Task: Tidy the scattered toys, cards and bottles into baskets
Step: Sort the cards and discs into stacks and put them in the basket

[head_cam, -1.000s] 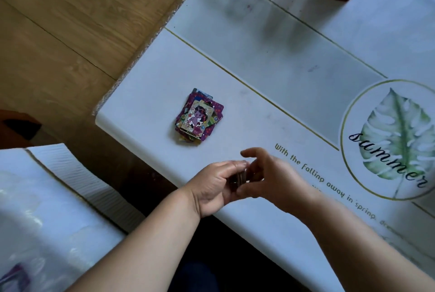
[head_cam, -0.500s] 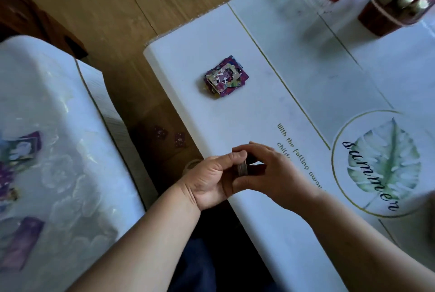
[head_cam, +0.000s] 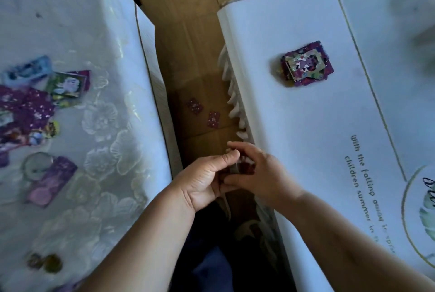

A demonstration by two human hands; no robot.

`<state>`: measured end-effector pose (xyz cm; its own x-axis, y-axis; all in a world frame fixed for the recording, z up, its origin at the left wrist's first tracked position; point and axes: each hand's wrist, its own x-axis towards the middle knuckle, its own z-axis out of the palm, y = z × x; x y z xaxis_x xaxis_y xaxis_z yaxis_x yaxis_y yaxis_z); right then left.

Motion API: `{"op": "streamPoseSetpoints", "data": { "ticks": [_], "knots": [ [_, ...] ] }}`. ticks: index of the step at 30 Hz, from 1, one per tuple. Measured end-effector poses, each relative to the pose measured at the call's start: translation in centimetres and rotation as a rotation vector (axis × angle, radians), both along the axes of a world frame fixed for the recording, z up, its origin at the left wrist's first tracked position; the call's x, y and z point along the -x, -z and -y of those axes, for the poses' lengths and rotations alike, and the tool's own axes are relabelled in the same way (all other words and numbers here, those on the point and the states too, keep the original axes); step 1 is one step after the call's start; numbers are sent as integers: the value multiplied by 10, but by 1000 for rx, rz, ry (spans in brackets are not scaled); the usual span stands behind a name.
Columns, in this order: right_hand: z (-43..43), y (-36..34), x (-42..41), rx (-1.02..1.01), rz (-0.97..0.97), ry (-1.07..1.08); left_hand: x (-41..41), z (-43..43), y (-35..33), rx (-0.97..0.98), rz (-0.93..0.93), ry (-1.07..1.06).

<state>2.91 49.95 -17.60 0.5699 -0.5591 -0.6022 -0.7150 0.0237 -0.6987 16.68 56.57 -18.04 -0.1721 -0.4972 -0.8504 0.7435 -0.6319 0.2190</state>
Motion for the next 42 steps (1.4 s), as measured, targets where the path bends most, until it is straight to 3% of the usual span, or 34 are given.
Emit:
{"op": "streamPoseSetpoints", "data": {
  "ticks": [5, 8, 10, 14, 21, 25, 29, 32, 38, 42],
  "knots": [
    [21, 29, -48, -228, -6, 10, -46, 3, 34, -99, 59, -225],
    [39, 59, -76, -162, -128, 51, -75, 12, 60, -159, 141, -359],
    [47, 81, -90, -145, -205, 165, -86, 20, 74, -177, 169, -402],
    [55, 143, -120, -308, -319, 455, -100, 34, 120, -249, 186, -482],
    [73, 297, -152, -346, -485, 694, -97, 58, 237, -475, 311, -574],
    [90, 380, -160, -389, -500, 611, -92, 59, 314, -597, 334, -637],
    [106, 438, -174, -280, -699, 519, -96, 70, 365, -667, 206, -775],
    [108, 475, -183, -291, -672, 510, -98, 74, 398, -687, 190, -818],
    [99, 525, -193, -126, -714, 513, -100, 68, 426, -702, 222, -828],
    [98, 536, -197, -176, -769, 518, -106, 68, 432, -663, 231, -810]
  ]
}}
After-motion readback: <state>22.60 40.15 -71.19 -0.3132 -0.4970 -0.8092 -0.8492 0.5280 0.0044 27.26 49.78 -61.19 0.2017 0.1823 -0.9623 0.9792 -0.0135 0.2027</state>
